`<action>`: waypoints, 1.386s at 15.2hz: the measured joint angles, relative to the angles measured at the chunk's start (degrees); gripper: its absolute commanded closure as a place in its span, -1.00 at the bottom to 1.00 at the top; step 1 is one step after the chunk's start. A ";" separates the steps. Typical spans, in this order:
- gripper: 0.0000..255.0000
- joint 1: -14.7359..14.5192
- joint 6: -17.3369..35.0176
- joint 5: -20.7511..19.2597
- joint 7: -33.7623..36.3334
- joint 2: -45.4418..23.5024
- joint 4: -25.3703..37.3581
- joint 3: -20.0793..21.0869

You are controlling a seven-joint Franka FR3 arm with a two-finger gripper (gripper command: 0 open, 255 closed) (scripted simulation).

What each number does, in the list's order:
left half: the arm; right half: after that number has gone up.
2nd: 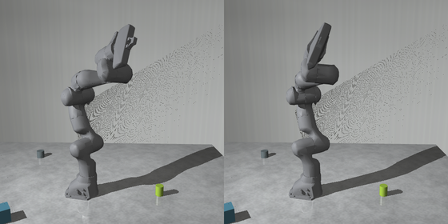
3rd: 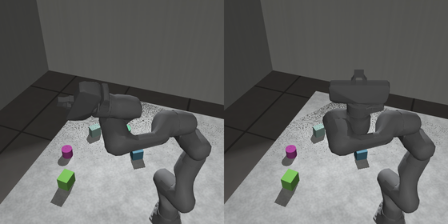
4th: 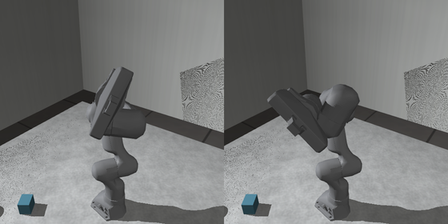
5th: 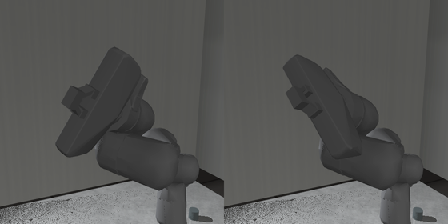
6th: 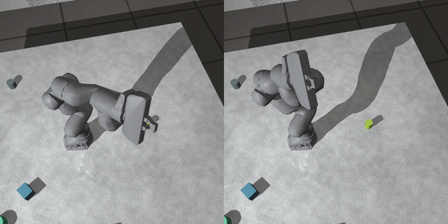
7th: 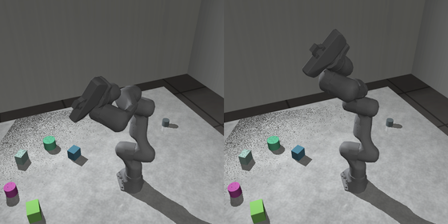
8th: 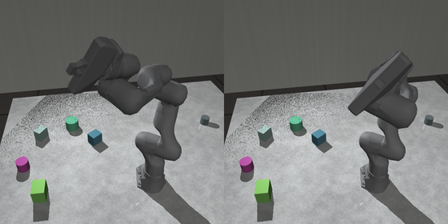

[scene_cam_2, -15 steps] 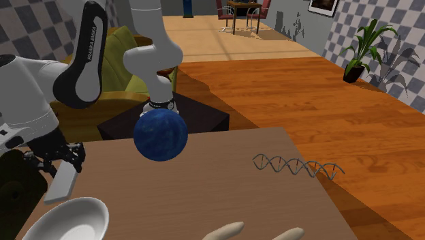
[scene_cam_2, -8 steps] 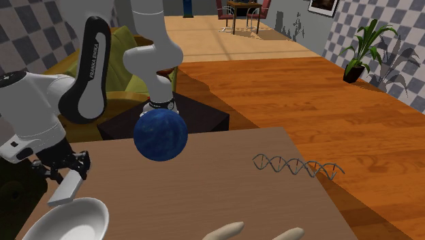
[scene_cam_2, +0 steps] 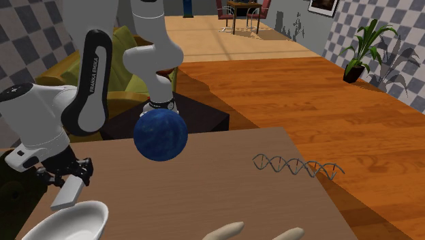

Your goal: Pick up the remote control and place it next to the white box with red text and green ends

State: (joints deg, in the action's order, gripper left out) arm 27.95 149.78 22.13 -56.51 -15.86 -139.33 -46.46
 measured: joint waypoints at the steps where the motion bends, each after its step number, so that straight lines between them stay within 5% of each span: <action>1: 1.00 0.07 0.06 0.14 -0.10 -0.08 0.00 0.10; 4: 1.00 0.15 0.14 0.30 -0.22 -0.18 0.00 0.23; 5: -1.00 0.15 0.15 0.31 -0.22 -0.18 -0.01 0.23; 11: -1.00 0.18 0.10 0.32 -0.24 -0.26 -0.10 0.24; 16: -1.00 -5.85 -4.64 -11.70 8.26 8.06 -0.48 -7.39; 21: -1.00 -6.37 -5.37 -13.46 9.52 9.11 -0.39 -8.07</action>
State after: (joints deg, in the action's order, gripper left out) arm 21.58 144.41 8.66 -46.99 -6.75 -139.72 -54.53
